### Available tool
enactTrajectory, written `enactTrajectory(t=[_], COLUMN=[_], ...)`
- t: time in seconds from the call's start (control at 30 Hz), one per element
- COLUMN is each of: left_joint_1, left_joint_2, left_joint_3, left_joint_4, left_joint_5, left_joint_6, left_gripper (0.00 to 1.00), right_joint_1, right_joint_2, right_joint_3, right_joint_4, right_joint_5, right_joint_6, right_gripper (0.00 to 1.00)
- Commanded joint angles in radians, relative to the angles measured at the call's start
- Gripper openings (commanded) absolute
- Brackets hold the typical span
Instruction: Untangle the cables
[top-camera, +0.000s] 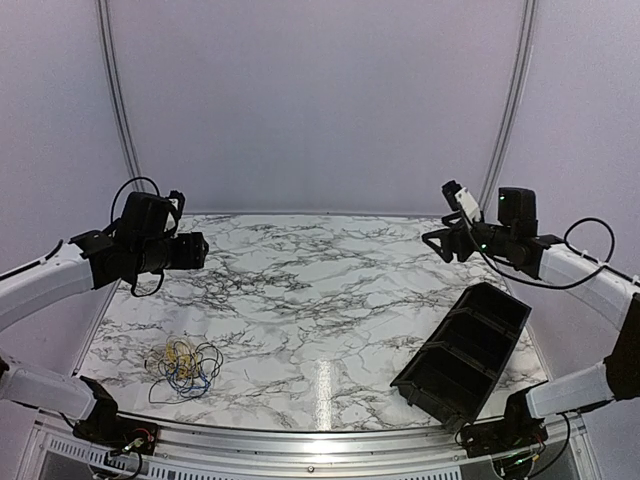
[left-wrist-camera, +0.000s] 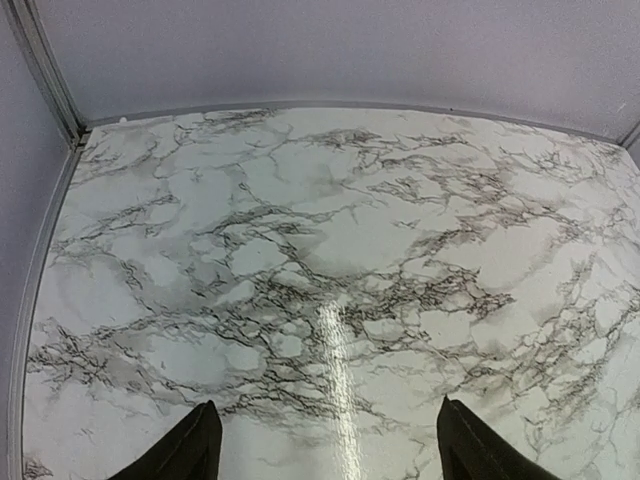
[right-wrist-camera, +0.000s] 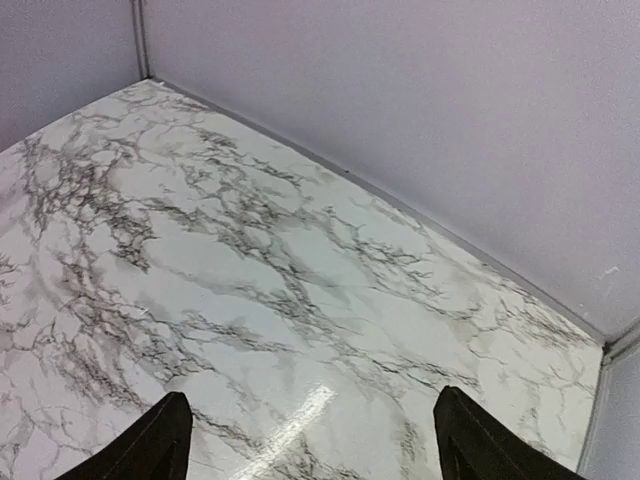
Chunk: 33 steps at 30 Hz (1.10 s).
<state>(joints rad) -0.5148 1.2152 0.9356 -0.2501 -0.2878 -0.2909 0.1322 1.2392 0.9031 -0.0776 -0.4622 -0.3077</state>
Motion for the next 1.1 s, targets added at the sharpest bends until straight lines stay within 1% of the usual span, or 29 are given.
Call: enactTrajectory(t=[0.0, 0.1, 0.17, 0.27, 0.4, 0.53, 0.67, 0.87, 0.93, 1.07], left_joint_1=[-0.089, -0.183, -0.245, -0.318, -0.384, -0.405, -0.408, -0.407, -0.408, -0.407], left_joint_2=[-0.06, -0.069, -0.059, -0.02, 0.035, 0.043, 0.048, 0.114, 0.11, 0.1], left_joint_3=[-0.006, -0.024, -0.02, 0.007, 0.027, -0.006, -0.051, -0.105, -0.118, -0.166], left_joint_4=[-0.176, -0.244, -0.332, -0.48, -0.66, -0.743, -0.763, -0.735, -0.682, -0.491], left_joint_5=[0.012, -0.023, -0.063, -0.135, -0.184, -0.215, -0.21, -0.166, -0.136, -0.033], left_joint_6=[-0.142, -0.221, -0.291, -0.42, -0.586, -0.681, -0.737, -0.751, -0.736, -0.699], left_gripper=[0.77, 0.78, 0.79, 0.79, 0.83, 0.86, 0.89, 0.92, 0.93, 0.93], right_joint_1=[0.151, 0.242, 0.283, 0.321, 0.346, 0.361, 0.364, 0.369, 0.369, 0.369], right_joint_2=[0.027, 0.037, 0.045, 0.054, 0.04, 0.029, 0.019, 0.024, 0.028, 0.048], right_joint_3=[0.067, 0.064, 0.058, 0.054, 0.012, -0.02, -0.019, -0.029, -0.027, -0.031], right_joint_4=[-0.103, -0.119, -0.127, -0.133, -0.123, -0.114, -0.122, -0.128, -0.128, -0.124], right_joint_5=[-0.105, -0.172, -0.208, -0.208, -0.237, -0.222, -0.219, -0.188, -0.19, -0.194], right_joint_6=[-0.13, -0.159, -0.19, -0.207, -0.238, -0.267, -0.282, -0.31, -0.308, -0.306], right_gripper=[0.79, 0.77, 0.77, 0.77, 0.79, 0.8, 0.8, 0.81, 0.81, 0.81])
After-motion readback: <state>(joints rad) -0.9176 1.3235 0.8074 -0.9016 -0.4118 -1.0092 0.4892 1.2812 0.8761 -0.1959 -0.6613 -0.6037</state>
